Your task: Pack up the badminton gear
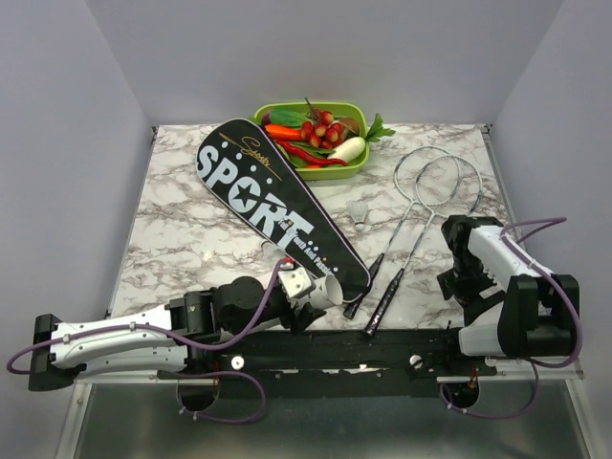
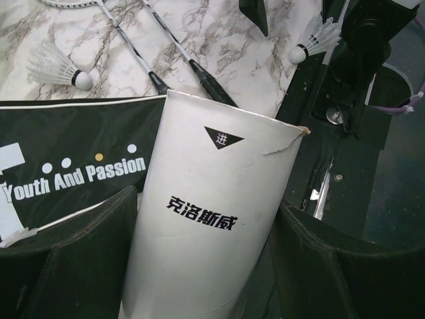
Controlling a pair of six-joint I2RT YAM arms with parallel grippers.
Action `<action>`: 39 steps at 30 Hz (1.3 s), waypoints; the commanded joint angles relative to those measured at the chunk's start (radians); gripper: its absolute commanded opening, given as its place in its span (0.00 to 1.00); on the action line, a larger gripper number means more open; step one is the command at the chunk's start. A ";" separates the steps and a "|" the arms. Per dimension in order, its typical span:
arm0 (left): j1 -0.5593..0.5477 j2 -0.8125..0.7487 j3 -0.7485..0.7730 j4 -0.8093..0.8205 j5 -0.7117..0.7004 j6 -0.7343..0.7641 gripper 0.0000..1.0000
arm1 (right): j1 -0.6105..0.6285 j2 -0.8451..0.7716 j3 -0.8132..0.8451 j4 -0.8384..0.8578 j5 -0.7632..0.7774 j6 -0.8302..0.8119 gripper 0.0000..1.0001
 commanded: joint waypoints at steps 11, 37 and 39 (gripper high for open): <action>-0.005 0.070 0.006 -0.137 -0.145 -0.312 0.00 | 0.000 0.164 -0.021 0.119 0.002 0.006 0.67; -0.005 0.149 0.083 -0.217 -0.235 -0.269 0.00 | 0.005 0.009 0.315 0.199 0.123 -0.309 0.56; -0.003 0.147 0.101 -0.230 -0.228 -0.257 0.00 | 0.005 -0.014 0.332 0.126 0.160 -0.300 0.78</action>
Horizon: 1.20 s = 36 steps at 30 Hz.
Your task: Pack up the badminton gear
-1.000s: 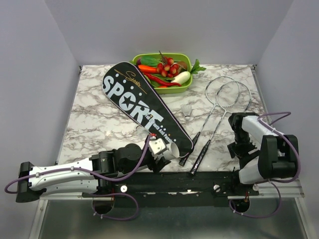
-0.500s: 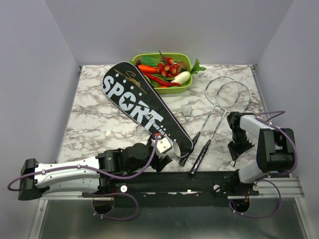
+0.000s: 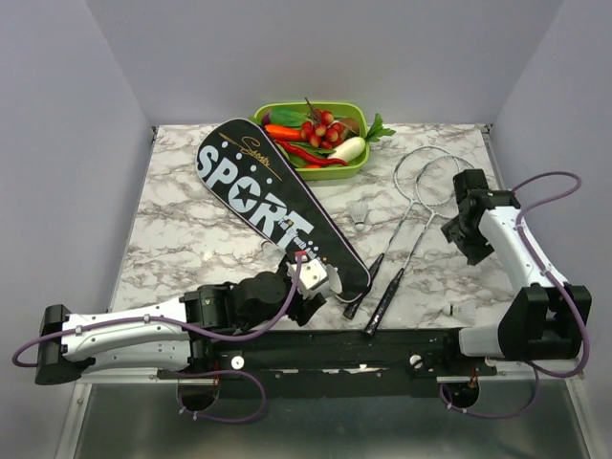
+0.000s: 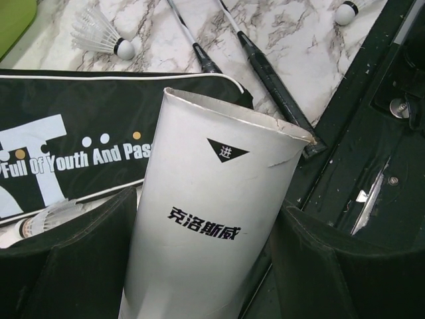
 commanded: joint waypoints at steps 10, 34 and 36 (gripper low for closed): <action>-0.005 -0.095 0.008 -0.143 -0.017 -0.273 0.00 | 0.003 -0.212 -0.175 -0.200 -0.055 0.204 0.97; -0.005 -0.079 -0.013 -0.140 -0.022 -0.284 0.00 | 0.001 -0.069 -0.349 -0.014 -0.025 0.370 0.99; -0.003 -0.061 -0.012 -0.140 -0.025 -0.282 0.00 | 0.003 -0.039 -0.346 -0.007 -0.017 0.368 0.98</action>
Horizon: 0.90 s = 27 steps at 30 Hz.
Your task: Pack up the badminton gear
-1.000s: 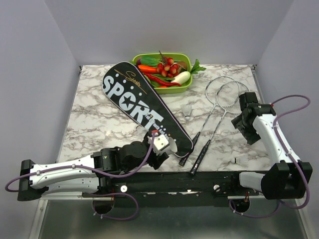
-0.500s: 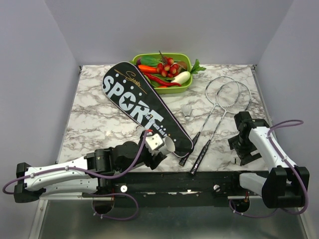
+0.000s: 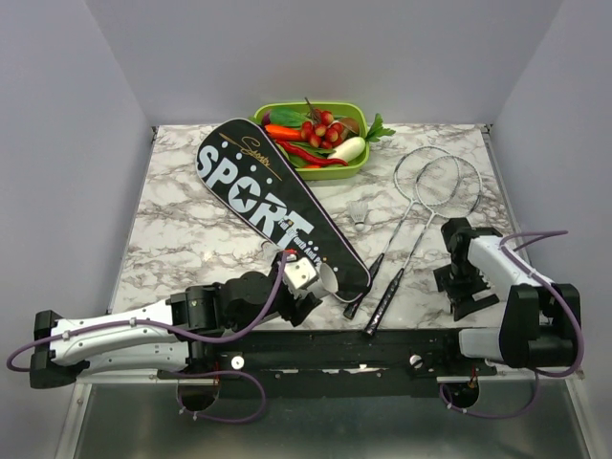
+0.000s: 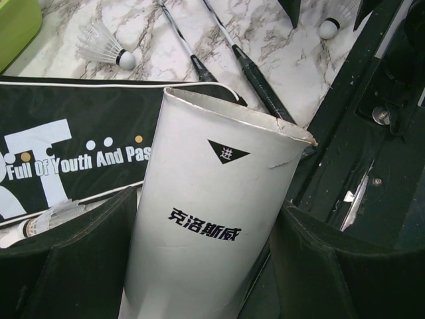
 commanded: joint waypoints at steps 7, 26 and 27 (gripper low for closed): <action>-0.003 0.057 -0.027 -0.092 -0.040 -0.274 0.00 | 0.003 0.120 -0.001 0.084 0.073 0.052 0.85; -0.005 0.097 -0.018 -0.102 -0.034 -0.263 0.00 | 0.003 0.062 0.016 0.098 0.086 -0.023 0.20; -0.003 0.090 -0.012 -0.106 -0.034 -0.260 0.00 | 0.001 0.045 0.021 0.087 0.086 -0.035 0.20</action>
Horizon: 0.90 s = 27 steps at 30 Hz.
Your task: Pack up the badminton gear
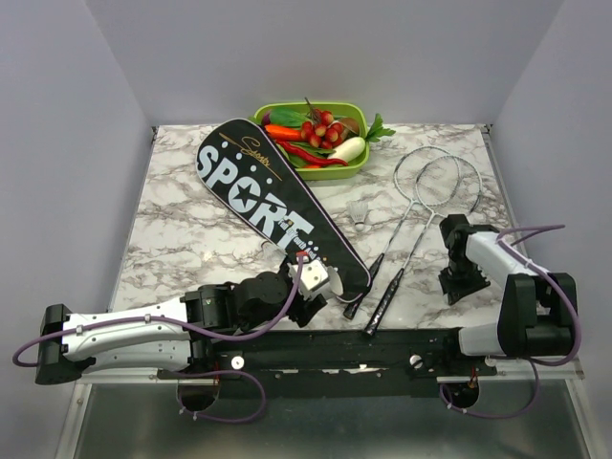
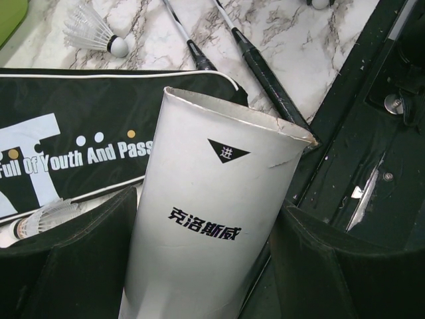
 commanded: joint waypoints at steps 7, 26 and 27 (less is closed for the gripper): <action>-0.003 -0.037 0.031 -0.185 -0.043 -0.230 0.00 | 0.020 -0.269 0.059 -0.013 -0.026 -0.130 0.20; -0.003 -0.066 0.103 -0.329 -0.059 -0.276 0.00 | 0.432 -0.009 0.258 0.180 -0.109 0.009 0.25; -0.003 -0.068 0.111 -0.336 -0.062 -0.282 0.00 | 0.434 0.005 0.258 0.212 -0.107 0.005 0.26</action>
